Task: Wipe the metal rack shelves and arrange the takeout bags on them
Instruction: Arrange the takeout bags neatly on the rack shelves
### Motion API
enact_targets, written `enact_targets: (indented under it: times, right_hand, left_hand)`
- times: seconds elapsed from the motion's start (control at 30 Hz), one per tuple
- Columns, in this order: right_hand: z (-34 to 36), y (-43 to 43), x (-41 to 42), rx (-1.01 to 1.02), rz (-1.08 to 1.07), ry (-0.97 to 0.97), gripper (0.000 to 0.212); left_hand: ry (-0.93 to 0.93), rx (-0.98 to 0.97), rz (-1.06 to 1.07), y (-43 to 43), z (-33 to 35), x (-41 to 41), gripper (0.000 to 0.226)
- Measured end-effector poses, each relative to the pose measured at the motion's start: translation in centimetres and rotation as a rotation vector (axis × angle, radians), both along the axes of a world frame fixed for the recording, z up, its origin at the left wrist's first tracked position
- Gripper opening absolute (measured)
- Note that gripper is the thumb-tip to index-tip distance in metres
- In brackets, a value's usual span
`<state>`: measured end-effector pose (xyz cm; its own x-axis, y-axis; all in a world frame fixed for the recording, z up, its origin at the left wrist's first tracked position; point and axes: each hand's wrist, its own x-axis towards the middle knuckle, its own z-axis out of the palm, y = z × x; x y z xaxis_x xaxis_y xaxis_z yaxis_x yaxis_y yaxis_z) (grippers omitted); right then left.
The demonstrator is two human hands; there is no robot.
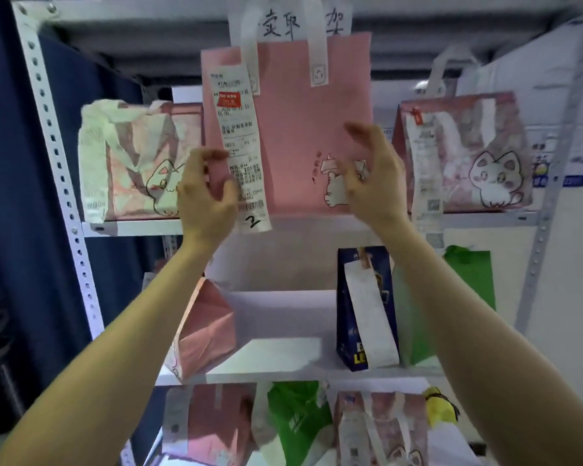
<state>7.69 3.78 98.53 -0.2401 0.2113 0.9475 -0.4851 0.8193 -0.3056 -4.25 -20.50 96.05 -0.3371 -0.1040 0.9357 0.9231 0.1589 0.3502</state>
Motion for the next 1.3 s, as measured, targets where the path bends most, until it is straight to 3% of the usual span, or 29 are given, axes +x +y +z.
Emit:
enact_targets:
  times: [0.27, 0.37, 0.5, 0.93, 1.3]
  right_hand:
    - [-1.3, 4.1, -8.4, -0.123, -0.04, -0.227, 0.061]
    - [-3.6, 4.9, -9.8, -0.195, 0.019, -0.319, 0.06]
    - [-5.7, 5.5, -10.2, -0.159, 0.038, -0.348, 0.063]
    - [-5.2, 6.5, -10.1, -0.031, -0.041, -0.48, 0.068]
    - [-4.5, 7.2, -8.2, -0.038, 0.0, -0.58, 0.083]
  left_hand:
    - [-0.3, -0.151, -0.098, 3.7, -0.9, -7.8, 0.055]
    - [-0.388, -0.164, -0.178, 3.9, -2.7, -8.9, 0.049]
    - [-0.371, -0.238, -0.17, 3.6, -4.2, -9.6, 0.041]
    - [-0.335, -0.401, 0.041, 3.9, -4.2, -9.4, 0.05]
    - [-0.414, -0.416, 0.026, 3.4, -3.5, -8.6, 0.055]
